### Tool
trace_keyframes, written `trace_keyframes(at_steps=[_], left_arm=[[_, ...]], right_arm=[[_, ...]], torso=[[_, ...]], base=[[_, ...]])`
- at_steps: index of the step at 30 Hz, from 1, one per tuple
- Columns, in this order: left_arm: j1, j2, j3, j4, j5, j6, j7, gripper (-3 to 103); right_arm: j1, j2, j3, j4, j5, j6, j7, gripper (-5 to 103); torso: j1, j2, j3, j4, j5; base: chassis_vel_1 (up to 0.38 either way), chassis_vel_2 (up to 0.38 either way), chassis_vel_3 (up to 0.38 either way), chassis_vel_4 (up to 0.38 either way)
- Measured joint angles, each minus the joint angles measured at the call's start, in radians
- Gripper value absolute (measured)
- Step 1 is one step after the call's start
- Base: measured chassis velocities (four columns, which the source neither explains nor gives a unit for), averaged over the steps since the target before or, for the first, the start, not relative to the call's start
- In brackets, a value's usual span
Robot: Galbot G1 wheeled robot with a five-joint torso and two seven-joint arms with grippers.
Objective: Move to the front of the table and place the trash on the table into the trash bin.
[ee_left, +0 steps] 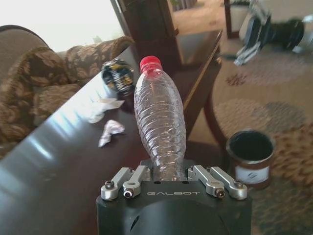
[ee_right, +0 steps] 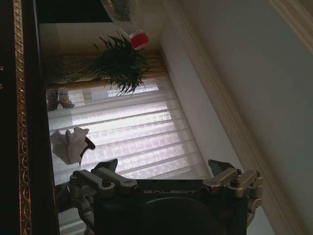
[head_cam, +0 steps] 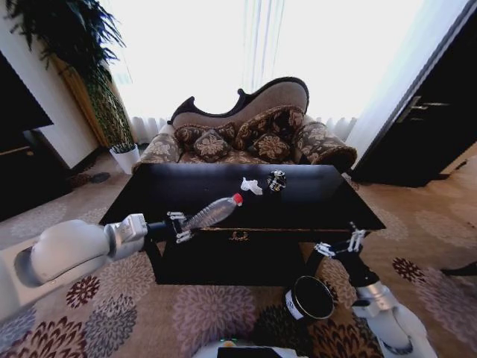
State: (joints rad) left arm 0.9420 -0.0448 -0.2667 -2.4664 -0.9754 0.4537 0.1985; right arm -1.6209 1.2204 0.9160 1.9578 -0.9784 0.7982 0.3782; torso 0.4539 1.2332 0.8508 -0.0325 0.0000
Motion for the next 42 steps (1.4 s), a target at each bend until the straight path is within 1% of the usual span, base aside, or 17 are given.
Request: trace_keyframes(at_steps=[4,5,6,9,10,12,20,27,30,34,36,37,38,39,40,41,42], left_arm=[[0.052,-0.009,0.004,-0.023,-0.051,-0.011,-0.027,28],[0.052,-0.009,0.004,-0.023,-0.051,-0.011,-0.027,28],[0.073,-0.009,0.003,-0.030,-0.074,-0.013,-0.034,28],[0.094,-0.009,0.002,-0.033,-0.111,-0.012,-0.042,28],[0.094,-0.009,0.002,-0.033,-0.111,-0.012,-0.042,28],[0.102,-0.013,0.004,-0.030,-0.149,-0.008,-0.046,28],[0.097,-0.027,0.014,-0.009,-0.207,0.000,-0.040,28],[0.020,-0.017,0.023,-0.001,-0.255,0.001,-0.013,28],[-0.005,-0.015,0.025,0.020,-0.258,-0.001,-0.007,28],[-0.009,-0.020,0.038,0.048,-0.226,-0.013,0.000,28],[-0.025,-0.047,0.062,0.062,-0.214,-0.013,0.003,28],[-0.061,-0.081,0.107,0.069,-0.213,0.000,0.004,28],[-0.061,-0.081,0.107,0.069,-0.213,0.000,0.004,28],[-0.116,-0.127,0.198,0.076,-0.220,0.020,0.002,28],[-0.180,-0.179,0.308,0.089,-0.239,0.042,-0.022,28],[-0.276,-0.261,0.454,0.115,-0.291,0.079,-0.072,28],[-0.276,-0.261,0.454,0.115,-0.291,0.079,-0.072,28]], right_arm=[[0.013,0.003,-0.029,-0.026,-0.176,0.006,0.121,100],[0.013,0.003,-0.029,-0.026,-0.176,0.006,0.121,100],[0.013,0.011,-0.044,-0.031,-0.230,0.007,0.159,100],[0.010,0.025,-0.063,-0.022,-0.286,0.004,0.197,100],[0.010,0.025,-0.063,-0.022,-0.286,0.004,0.197,100],[0.010,0.032,-0.082,0.006,-0.317,-0.011,0.220,100],[0.024,0.021,-0.147,0.081,-0.378,-0.039,0.227,100],[0.035,0.020,-0.246,0.126,-0.454,-0.054,0.221,100],[0.039,0.026,-0.270,0.132,-0.459,-0.057,0.209,100],[0.042,0.031,-0.281,0.132,-0.459,-0.060,0.197,100],[0.045,0.031,-0.284,0.132,-0.457,-0.063,0.190,100],[0.045,0.032,-0.287,0.132,-0.457,-0.066,0.183,100],[0.045,0.032,-0.287,0.132,-0.457,-0.066,0.183,100],[0.046,0.031,-0.291,0.131,-0.457,-0.069,0.177,100],[0.049,0.028,-0.293,0.126,-0.457,-0.071,0.174,100],[0.058,0.019,-0.295,0.113,-0.453,-0.072,0.171,100],[0.058,0.019,-0.295,0.113,-0.453,-0.072,0.171,100]], torso=[[0.000,0.000,0.000,0.0001,-0.0003],[0.000,0.000,0.000,0.0001,-0.0003],[0.000,0.000,0.000,0.0002,-0.0003],[0.000,0.000,0.000,-0.0001,-0.0001],[0.000,0.000,0.000,-0.0001,-0.0001],[0.000,0.000,0.000,0.0000,-0.0002],[0.000,0.000,0.000,0.0000,-0.0005],[0.000,0.000,0.000,0.0001,-0.0002],[0.000,0.000,0.000,0.0001,-0.0001],[0.000,0.000,0.000,0.0000,-0.0001],[0.000,0.000,0.000,0.0001,-0.0002],[0.000,0.000,0.000,0.0002,0.0001],[0.000,0.000,0.000,0.0002,0.0001],[0.000,0.000,0.000,0.0003,0.0004],[0.000,0.000,0.000,0.0005,0.0001],[0.000,0.000,0.000,0.0007,-0.0007],[0.000,0.000,0.000,0.0007,-0.0007]], base=[[0.000,0.000,0.000,0.000],[0.000,0.000,0.000,0.000],[0.000,0.000,0.000,0.000],[0.000,0.000,0.000,0.000],[0.000,0.000,0.000,0.000],[0.000,0.000,0.000,0.000],[0.000,0.000,0.000,0.000],[0.000,0.000,0.000,0.000],[0.000,0.000,0.000,0.000],[0.000,0.000,0.000,0.000],[0.000,0.000,0.000,0.000],[0.000,0.000,0.000,0.000],[0.000,0.000,0.000,0.000],[0.000,0.000,0.000,0.000],[0.000,0.000,0.000,0.000],[0.000,0.000,0.000,0.000],[0.000,0.000,0.000,0.000]])
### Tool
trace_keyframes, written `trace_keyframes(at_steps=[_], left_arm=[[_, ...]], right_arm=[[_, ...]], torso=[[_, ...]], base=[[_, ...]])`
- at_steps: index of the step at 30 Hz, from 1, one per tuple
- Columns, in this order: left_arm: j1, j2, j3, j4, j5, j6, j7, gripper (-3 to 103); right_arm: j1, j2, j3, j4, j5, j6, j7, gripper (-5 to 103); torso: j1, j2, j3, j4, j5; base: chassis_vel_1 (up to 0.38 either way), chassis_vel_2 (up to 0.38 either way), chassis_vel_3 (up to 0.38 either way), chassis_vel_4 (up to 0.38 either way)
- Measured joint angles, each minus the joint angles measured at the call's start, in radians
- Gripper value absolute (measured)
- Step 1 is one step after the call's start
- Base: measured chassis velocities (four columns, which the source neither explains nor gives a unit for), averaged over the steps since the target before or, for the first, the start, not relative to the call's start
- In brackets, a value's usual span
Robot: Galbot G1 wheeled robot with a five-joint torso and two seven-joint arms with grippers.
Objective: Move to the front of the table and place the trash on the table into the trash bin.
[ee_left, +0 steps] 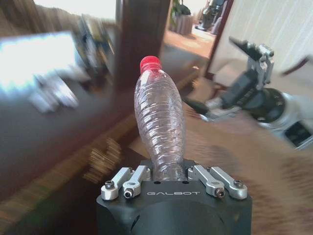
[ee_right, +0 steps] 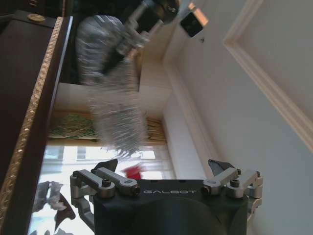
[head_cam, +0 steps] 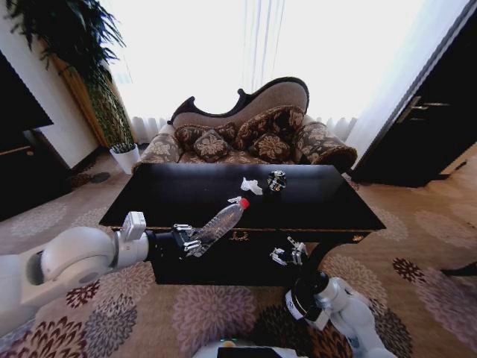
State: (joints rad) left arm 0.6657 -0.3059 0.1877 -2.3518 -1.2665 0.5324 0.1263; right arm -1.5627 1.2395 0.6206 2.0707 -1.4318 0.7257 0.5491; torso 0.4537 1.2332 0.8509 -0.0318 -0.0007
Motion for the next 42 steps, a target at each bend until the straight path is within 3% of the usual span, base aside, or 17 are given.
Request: trace_keyframes(at_steps=[2,4,6,10,14,17,21,30,34,36,39,42], left_arm=[[-0.212,-0.150,0.215,0.039,-0.119,0.043,-0.089,28],[-0.434,-0.252,0.356,0.067,-0.211,0.063,-0.124,26],[-0.473,-0.264,0.382,0.074,-0.220,0.064,-0.129,26],[-0.680,-0.289,0.497,0.088,-0.259,0.069,-0.132,24],[-0.745,-0.293,0.531,0.057,-0.316,0.069,-0.165,24],[-0.750,-0.289,0.535,0.026,-0.340,0.069,-0.188,24],[-0.665,-0.226,0.502,-0.048,-0.363,0.069,-0.215,24],[-0.555,-0.169,0.436,-0.094,-0.354,0.072,-0.221,24],[-0.505,-0.150,0.387,-0.094,-0.347,0.073,-0.221,24],[-0.485,-0.140,0.369,-0.093,-0.346,0.074,-0.220,24],[-0.433,-0.109,0.321,-0.087,-0.339,0.074,-0.212,24],[-0.414,-0.104,0.310,-0.084,-0.331,0.074,-0.208,24]], right_arm=[[0.007,-0.007,-0.001,-0.013,0.013,-0.006,-0.009,100],[0.002,-0.008,-0.010,-0.013,0.019,-0.007,-0.017,100],[0.001,-0.008,-0.007,-0.016,0.021,-0.007,-0.017,100],[0.002,-0.004,0.009,-0.043,0.038,-0.005,-0.008,100],[0.014,-0.007,0.002,-0.057,0.043,-0.005,-0.007,100],[0.023,-0.010,-0.004,-0.065,0.048,-0.005,-0.007,100],[0.031,-0.014,-0.011,-0.090,0.053,-0.006,-0.011,100],[0.025,-0.004,-0.029,-0.100,0.051,-0.010,-0.011,102],[0.013,0.000,-0.026,-0.086,0.057,-0.010,0.001,82],[0.010,0.001,-0.025,-0.086,0.057,-0.010,0.006,82],[0.000,0.005,-0.023,-0.081,0.058,-0.009,0.016,65],[-0.003,0.006,-0.023,-0.071,0.062,-0.009,0.015,60]], torso=[[0.000,0.000,0.000,0.0001,-0.0014],[0.000,0.000,0.000,-0.0024,0.0017],[0.000,0.000,0.000,-0.0025,0.0016],[0.000,0.000,0.000,-0.0006,0.0013],[0.000,0.000,0.000,-0.0005,0.0003],[0.000,0.000,0.000,-0.0004,0.0003],[0.000,0.000,0.000,-0.0006,0.0006],[0.000,0.000,0.000,-0.0005,0.0003],[0.000,0.000,0.000,-0.0007,0.0004],[0.000,0.000,0.000,-0.0007,0.0005],[0.000,0.000,0.000,-0.0005,0.0003],[0.000,0.000,0.000,-0.0005,0.0003]], base=[[0.000,0.000,0.000,0.000],[0.000,0.000,0.000,0.000],[0.000,0.000,0.000,0.000],[0.000,0.000,0.000,0.000],[0.000,0.000,0.000,0.000],[0.000,0.000,0.000,0.000],[0.000,0.000,0.000,0.000],[0.000,0.000,0.000,0.000],[0.000,0.000,0.000,0.000],[0.000,0.000,0.000,0.000],[0.000,0.000,0.000,0.000],[0.000,0.000,0.000,0.000]])
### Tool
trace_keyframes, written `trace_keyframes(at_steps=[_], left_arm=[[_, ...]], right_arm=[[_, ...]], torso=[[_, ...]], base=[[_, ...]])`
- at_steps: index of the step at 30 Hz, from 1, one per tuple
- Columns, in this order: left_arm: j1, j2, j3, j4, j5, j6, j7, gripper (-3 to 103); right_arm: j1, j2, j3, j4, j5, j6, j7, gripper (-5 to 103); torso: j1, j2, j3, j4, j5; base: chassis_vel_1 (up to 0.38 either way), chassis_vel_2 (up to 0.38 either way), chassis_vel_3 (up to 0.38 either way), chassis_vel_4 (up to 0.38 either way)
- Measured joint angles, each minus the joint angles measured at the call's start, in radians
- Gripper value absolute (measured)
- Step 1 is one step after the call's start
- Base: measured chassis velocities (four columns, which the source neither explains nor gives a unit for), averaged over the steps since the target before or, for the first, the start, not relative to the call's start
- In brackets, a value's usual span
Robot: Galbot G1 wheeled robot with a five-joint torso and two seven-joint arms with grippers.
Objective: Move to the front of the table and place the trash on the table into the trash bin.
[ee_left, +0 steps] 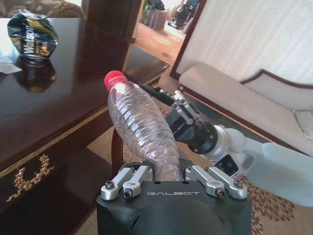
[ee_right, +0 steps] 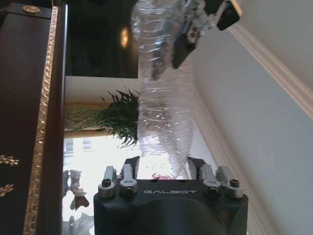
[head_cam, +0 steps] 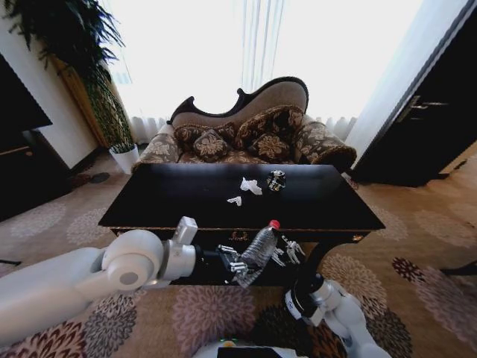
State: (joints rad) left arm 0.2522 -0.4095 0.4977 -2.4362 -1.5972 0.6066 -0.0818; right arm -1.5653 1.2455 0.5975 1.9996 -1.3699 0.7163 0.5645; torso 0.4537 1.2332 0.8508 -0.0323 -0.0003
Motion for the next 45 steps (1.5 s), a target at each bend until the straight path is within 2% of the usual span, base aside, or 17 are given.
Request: trace_keyframes(at_steps=[3,4,6,9,13,18,21,23,26,28,30,32,37,39,42,43,45], left_arm=[[0.016,-0.006,-0.005,0.012,0.010,-0.002,0.002,24],[0.016,-0.006,-0.005,0.012,0.010,-0.002,0.002,24],[0.019,-0.011,-0.005,0.017,0.007,-0.003,0.001,24],[0.023,-0.012,-0.005,0.018,0.003,-0.004,-0.001,24],[0.037,-0.015,-0.006,0.019,0.003,-0.006,-0.010,24],[0.041,-0.022,-0.010,0.022,0.002,-0.006,-0.016,21],[0.041,-0.030,-0.014,0.023,-0.007,-0.006,-0.023,34],[0.041,-0.031,-0.014,0.023,-0.009,-0.006,-0.024,34],[0.040,-0.038,-0.015,0.023,-0.019,-0.006,-0.031,53],[0.040,-0.037,-0.016,0.023,-0.019,-0.006,-0.032,52],[0.044,-0.034,-0.022,0.020,-0.017,-0.005,-0.033,43],[0.047,-0.033,-0.030,0.018,-0.017,-0.003,-0.033,43],[0.086,-0.019,-0.120,-0.012,-0.003,-0.001,-0.007,68],[0.095,-0.015,-0.142,-0.023,0.003,-0.003,0.000,68],[0.128,-0.001,-0.221,-0.057,0.012,-0.018,0.011,85],[0.128,-0.001,-0.221,-0.057,0.012,-0.018,0.011,85],[0.196,0.024,-0.348,-0.067,0.037,-0.055,0.011,98]], right_arm=[[-0.003,0.001,0.001,0.015,0.003,-0.001,-0.006,44],[-0.003,0.001,0.001,0.015,0.003,-0.001,-0.006,44],[-0.006,0.002,0.002,0.017,0.004,-0.001,-0.006,34],[-0.009,0.004,0.003,0.017,0.004,-0.001,-0.005,31],[-0.011,0.007,0.005,0.012,0.004,0.002,-0.005,19],[-0.008,0.007,0.005,0.006,0.003,0.003,-0.004,17],[-0.008,0.010,0.005,0.003,0.003,0.003,-0.002,16],[-0.008,0.011,0.005,0.003,0.003,0.004,-0.002,16],[-0.006,0.010,0.005,-0.009,0.003,0.006,-0.002,12],[-0.006,0.010,0.006,-0.013,0.002,0.007,-0.002,12],[-0.003,0.010,0.007,-0.023,0.002,0.009,-0.002,8],[-0.001,0.010,0.007,-0.029,0.002,0.010,-0.001,8],[0.009,0.010,0.008,-0.064,0.002,0.010,-0.001,2],[0.010,0.009,0.009,-0.071,0.001,0.010,-0.003,1],[0.012,0.009,0.006,-0.089,-0.004,0.011,-0.007,0],[0.012,0.009,0.006,-0.089,-0.004,0.011,-0.007,0],[0.012,0.016,0.010,-0.125,0.007,0.011,-0.007,0]], torso=[[0.000,0.000,0.000,-0.0002,0.0001],[0.000,0.000,0.000,-0.0002,0.0001],[0.000,0.000,0.000,-0.0003,0.0001],[0.000,0.000,0.000,-0.0002,0.0001],[0.000,0.000,0.000,-0.0002,0.0001],[0.000,0.000,0.000,-0.0002,0.0001],[0.000,0.000,0.000,-0.0002,0.0002],[0.000,0.000,0.000,-0.0002,0.0001],[0.000,0.000,0.000,-0.0002,0.0001],[0.000,0.000,0.000,-0.0002,0.0001],[0.000,0.000,0.000,-0.0002,0.0001],[0.000,0.000,0.000,-0.0002,0.0002],[0.000,0.000,0.000,-0.0002,0.0002],[0.000,0.000,0.000,-0.0002,0.0001],[0.000,0.000,0.000,-0.0002,0.0003],[0.000,0.000,0.000,-0.0002,0.0003],[0.000,0.000,0.000,-0.0001,0.0001]], base=[[0.000,0.000,0.000,0.000],[0.000,0.000,0.000,0.000],[0.000,0.000,0.000,0.000],[0.000,0.000,0.000,0.000],[0.000,0.000,0.000,0.000],[0.000,0.000,0.000,0.000],[0.000,0.000,0.000,0.000],[0.000,0.000,0.000,0.000],[0.000,0.000,0.000,0.000],[0.000,0.000,0.000,0.000],[0.000,0.000,0.000,0.000],[0.000,0.000,0.000,0.000],[0.000,0.000,0.000,0.000],[0.000,0.000,0.000,0.000],[0.000,0.000,0.000,0.000],[0.000,0.000,0.000,0.000],[0.000,0.000,0.000,0.000]])
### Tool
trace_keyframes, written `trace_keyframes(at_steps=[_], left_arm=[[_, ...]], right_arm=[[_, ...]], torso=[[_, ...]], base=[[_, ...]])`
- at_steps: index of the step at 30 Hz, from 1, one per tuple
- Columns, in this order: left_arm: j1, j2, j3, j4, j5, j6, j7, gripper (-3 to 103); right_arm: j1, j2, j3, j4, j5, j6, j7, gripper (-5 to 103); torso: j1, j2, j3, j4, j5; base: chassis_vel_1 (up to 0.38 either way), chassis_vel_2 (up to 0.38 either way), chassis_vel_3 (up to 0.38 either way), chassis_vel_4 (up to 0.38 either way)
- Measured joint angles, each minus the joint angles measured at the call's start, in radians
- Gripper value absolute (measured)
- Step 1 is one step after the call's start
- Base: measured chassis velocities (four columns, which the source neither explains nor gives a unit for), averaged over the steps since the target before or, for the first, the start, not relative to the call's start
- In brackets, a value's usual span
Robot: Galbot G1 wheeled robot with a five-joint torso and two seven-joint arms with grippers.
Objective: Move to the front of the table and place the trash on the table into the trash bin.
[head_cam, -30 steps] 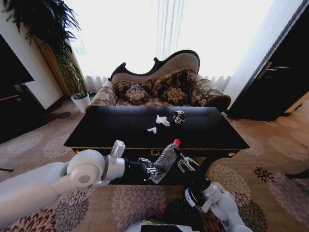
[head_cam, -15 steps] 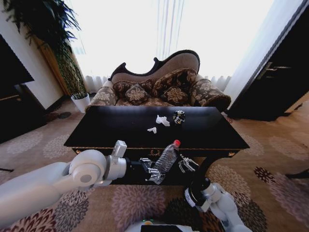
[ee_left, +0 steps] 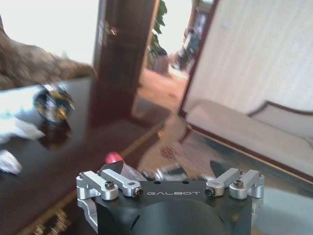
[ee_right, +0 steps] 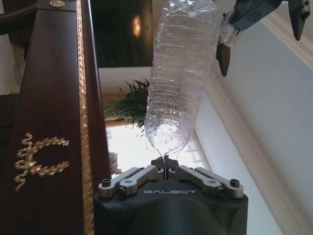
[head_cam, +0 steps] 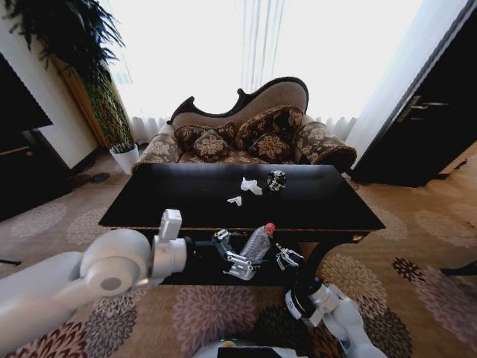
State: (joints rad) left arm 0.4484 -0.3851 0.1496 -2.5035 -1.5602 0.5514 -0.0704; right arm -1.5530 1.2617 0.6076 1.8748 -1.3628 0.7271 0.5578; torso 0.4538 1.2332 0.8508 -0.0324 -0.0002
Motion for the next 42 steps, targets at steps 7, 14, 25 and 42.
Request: trace_keyframes(at_steps=[7,14,25,42], left_arm=[[0.037,0.026,-0.065,0.002,0.042,-0.077,-0.040,100],[0.209,-0.020,-0.231,0.058,0.208,-0.211,-0.163,100],[0.425,-0.049,-0.429,0.196,0.413,-0.302,-0.185,100],[1.067,-0.273,-1.003,0.382,0.723,-0.465,-0.009,100]], right_arm=[[-0.012,0.014,0.028,-0.073,0.065,0.003,0.002,0],[-0.040,0.030,0.040,-0.241,0.231,0.005,-0.013,0],[-0.115,0.050,0.056,-0.449,0.628,0.002,-0.075,0],[-0.009,0.028,-0.064,-0.728,1.131,-0.101,-0.300,0]], torso=[[0.000,0.000,0.000,0.0000,0.0000],[0.000,0.000,0.000,-0.0005,0.0002],[0.000,0.000,0.000,0.0000,0.0004],[0.000,0.000,0.000,0.0001,0.0000]], base=[[0.000,0.000,0.000,0.000],[0.000,0.000,0.000,0.000],[0.000,0.000,0.000,0.000],[0.000,0.000,0.000,0.000]])
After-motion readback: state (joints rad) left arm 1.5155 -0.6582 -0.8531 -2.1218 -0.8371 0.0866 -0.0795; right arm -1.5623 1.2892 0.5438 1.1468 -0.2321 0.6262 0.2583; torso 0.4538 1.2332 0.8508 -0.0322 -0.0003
